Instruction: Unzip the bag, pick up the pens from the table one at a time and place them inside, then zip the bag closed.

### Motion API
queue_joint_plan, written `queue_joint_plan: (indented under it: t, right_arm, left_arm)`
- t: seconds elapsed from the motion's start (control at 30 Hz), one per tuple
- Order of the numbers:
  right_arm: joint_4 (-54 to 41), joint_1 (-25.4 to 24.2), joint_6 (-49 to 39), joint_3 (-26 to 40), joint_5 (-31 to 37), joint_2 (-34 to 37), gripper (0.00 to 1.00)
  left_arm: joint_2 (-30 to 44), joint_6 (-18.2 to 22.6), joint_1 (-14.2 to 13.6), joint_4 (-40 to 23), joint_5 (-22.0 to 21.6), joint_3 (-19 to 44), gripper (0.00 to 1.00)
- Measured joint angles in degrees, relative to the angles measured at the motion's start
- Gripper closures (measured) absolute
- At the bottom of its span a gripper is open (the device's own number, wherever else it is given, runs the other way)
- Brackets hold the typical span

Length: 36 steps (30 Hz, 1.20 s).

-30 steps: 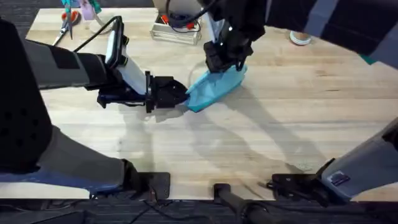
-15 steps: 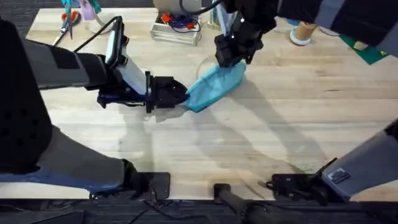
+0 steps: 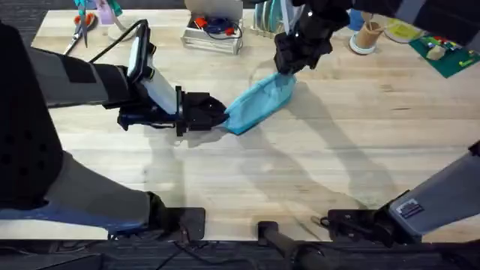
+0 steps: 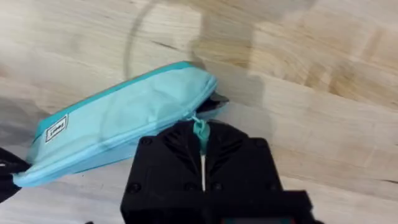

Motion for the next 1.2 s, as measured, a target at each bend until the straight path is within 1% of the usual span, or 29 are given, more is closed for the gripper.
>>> queue_joint_plan:
  t: [0.33, 0.7, 1.07, 1.2]
  right_arm:
    - [0.0, -2.7, -0.2, 0.0, -1.4, 0.0, 0.970]
    - [-0.2, -4.5, -2.3, 0.0, -2.9, 0.0, 0.969]
    - [-0.7, -8.7, -2.4, 0.0, -5.8, 0.0, 0.969]
    - [0.3, -11.4, -2.5, 0.0, -2.8, 0.0, 0.970]
  left_arm:
    - [0.0, 0.0, -0.1, 0.1, 0.0, 0.0, 0.959]
    - [0.0, 0.0, -0.2, 0.3, 0.3, 0.0, 0.959]
    - [0.0, 0.0, -0.6, 0.6, 1.0, 0.0, 0.959]
    - [0.0, 0.0, -0.2, -0.2, 0.8, 0.0, 0.959]
